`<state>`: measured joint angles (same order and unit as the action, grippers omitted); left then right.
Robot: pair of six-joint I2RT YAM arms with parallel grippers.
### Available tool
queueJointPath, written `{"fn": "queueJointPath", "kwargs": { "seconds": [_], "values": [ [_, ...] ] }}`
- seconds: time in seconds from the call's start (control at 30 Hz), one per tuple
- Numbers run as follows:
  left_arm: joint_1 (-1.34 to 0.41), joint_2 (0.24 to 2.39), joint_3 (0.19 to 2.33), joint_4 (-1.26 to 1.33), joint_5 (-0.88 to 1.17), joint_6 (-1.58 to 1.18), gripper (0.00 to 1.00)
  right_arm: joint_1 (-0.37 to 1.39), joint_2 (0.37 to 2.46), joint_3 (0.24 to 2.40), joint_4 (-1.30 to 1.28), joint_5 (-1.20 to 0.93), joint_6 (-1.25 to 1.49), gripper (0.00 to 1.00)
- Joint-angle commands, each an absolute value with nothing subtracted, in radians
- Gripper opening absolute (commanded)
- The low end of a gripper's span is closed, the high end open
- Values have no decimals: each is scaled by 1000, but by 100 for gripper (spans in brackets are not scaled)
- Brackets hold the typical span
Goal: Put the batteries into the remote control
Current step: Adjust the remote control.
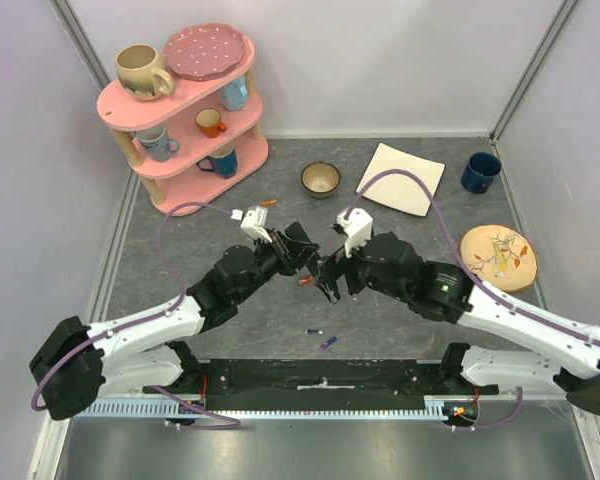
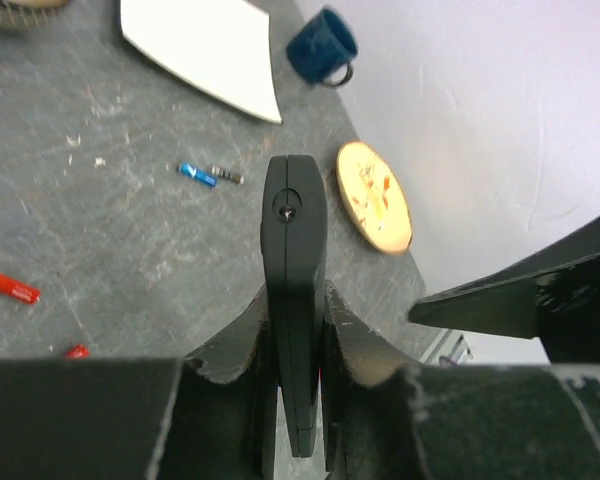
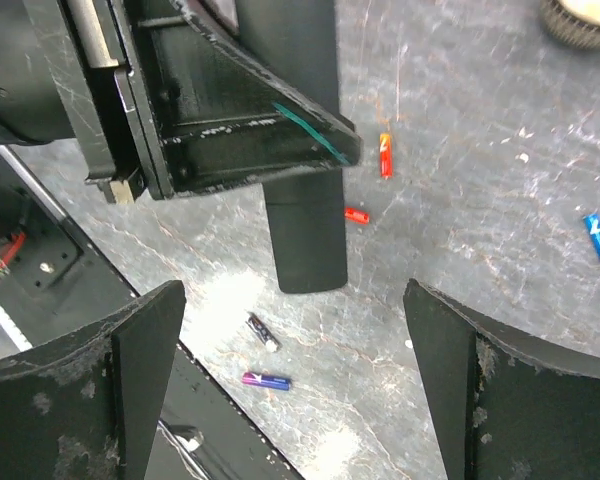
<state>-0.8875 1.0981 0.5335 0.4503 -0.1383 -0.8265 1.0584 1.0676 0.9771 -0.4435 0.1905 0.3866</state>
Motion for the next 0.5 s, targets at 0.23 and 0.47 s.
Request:
{"fn": "queueJointPath", "kwargs": {
  "seconds": [0.23, 0.47],
  "values": [
    [-838, 911, 306, 882, -196, -727, 2, 1014, 824, 686, -45, 211, 740, 98],
    [-831, 885, 229, 1005, -186, -742, 2, 936, 893, 598, 180, 57, 903, 98]
  ]
}}
